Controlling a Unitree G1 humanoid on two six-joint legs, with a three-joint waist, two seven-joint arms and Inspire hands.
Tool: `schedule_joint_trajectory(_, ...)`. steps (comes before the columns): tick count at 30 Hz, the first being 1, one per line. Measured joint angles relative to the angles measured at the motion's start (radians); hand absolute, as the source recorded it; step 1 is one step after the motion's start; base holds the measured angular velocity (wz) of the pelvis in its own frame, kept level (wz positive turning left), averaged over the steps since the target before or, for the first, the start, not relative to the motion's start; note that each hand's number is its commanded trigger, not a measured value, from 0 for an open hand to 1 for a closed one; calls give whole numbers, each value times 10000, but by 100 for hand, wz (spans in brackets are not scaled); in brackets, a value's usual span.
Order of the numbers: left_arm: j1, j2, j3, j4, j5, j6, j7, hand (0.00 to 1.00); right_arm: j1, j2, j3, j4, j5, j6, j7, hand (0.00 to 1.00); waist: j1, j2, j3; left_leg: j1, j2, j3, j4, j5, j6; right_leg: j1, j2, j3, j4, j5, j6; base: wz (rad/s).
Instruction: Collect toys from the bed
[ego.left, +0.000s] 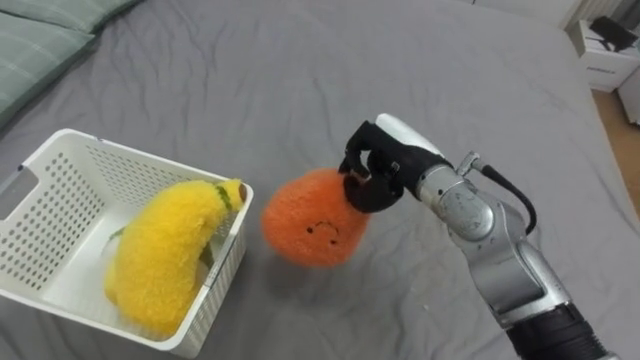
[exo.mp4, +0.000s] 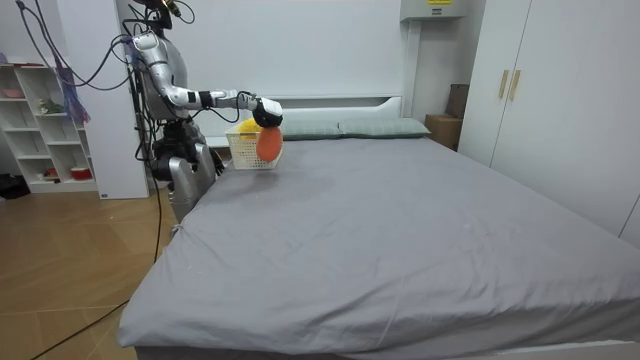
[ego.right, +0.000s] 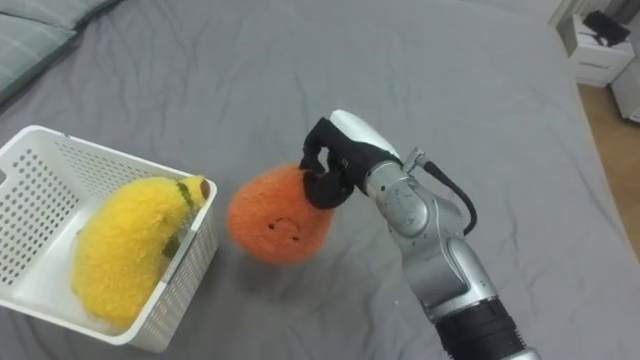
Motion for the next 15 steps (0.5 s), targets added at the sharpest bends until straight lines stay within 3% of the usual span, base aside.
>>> schedule_joint_trajectory(8, 6, -17, 154, -109, 247, 199, -44, 0, -1089, -23, -70, -117, -324, 286, 194, 100, -70, -20, -17, -21, 12, -5, 6, 0, 0, -76, 4, 9, 99, 0, 0, -1)
schedule_joint_trajectory(13, 43, -6, 598, -113, 639, 225, -38, 0, -1697, -97, -823, -117, -148, 288, -279, 100, -47, -259, -176, -6, 14, -36, 39, 2, 1, -34, -70, -72, 97, -1, 1, 3)
schedule_joint_trajectory(15, 51, -8, 601, -113, 638, 262, -39, 0, -1802, -178, -851, -117, -14, 288, -528, 100, -61, -274, -170, 52, 1, -54, 62, 2, 2, 39, -84, -75, 91, -1, 1, 0)
